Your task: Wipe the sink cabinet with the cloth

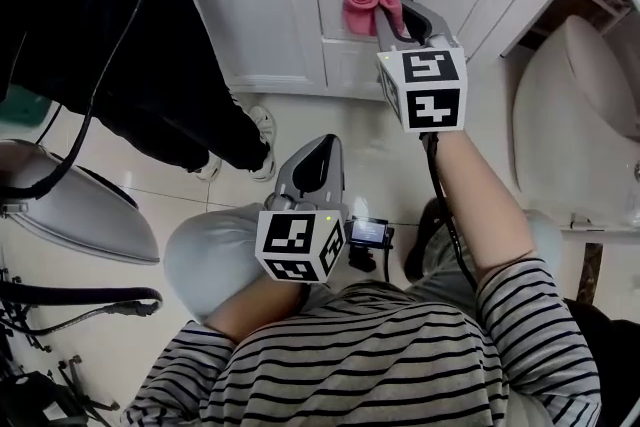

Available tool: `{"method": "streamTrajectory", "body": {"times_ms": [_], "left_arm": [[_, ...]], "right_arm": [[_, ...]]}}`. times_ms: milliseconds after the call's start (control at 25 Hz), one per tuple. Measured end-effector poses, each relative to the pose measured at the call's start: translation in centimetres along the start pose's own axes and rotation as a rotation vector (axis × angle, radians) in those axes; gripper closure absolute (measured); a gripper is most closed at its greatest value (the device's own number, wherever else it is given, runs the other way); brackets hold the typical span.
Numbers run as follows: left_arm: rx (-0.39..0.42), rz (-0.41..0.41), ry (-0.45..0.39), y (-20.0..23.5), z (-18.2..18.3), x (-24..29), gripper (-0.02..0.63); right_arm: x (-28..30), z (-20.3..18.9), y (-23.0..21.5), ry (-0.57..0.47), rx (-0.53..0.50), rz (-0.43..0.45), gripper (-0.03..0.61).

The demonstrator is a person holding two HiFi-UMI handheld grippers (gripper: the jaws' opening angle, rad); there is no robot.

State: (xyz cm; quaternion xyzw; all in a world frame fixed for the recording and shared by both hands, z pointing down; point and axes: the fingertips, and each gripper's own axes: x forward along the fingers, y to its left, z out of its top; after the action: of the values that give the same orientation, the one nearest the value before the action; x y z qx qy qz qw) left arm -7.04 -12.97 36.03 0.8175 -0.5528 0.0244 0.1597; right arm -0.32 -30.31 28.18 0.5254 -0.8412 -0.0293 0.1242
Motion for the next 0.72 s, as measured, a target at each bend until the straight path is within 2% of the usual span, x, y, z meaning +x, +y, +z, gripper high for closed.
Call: {"method": "streamTrajectory", "body": {"times_ms": [240, 520, 720], "left_arm": [[0.026, -0.007, 0.018, -0.9, -0.7, 0.6, 0.618], [0.047, 0.003, 0.032, -1.2, -1.3, 1.2, 0.618], [0.037, -0.001, 0.028, -1.4, -1.1, 1.1, 0.618]], "right_arm": [[-3.6, -2.0, -4.1, 0.010, 0.033, -0.046, 0.517], [-4.4, -4.6, -9.6, 0.052, 0.075, -0.162, 0.522], [-7.2, -6.0, -13.5, 0.079, 0.129, -0.251, 0.520]]}}
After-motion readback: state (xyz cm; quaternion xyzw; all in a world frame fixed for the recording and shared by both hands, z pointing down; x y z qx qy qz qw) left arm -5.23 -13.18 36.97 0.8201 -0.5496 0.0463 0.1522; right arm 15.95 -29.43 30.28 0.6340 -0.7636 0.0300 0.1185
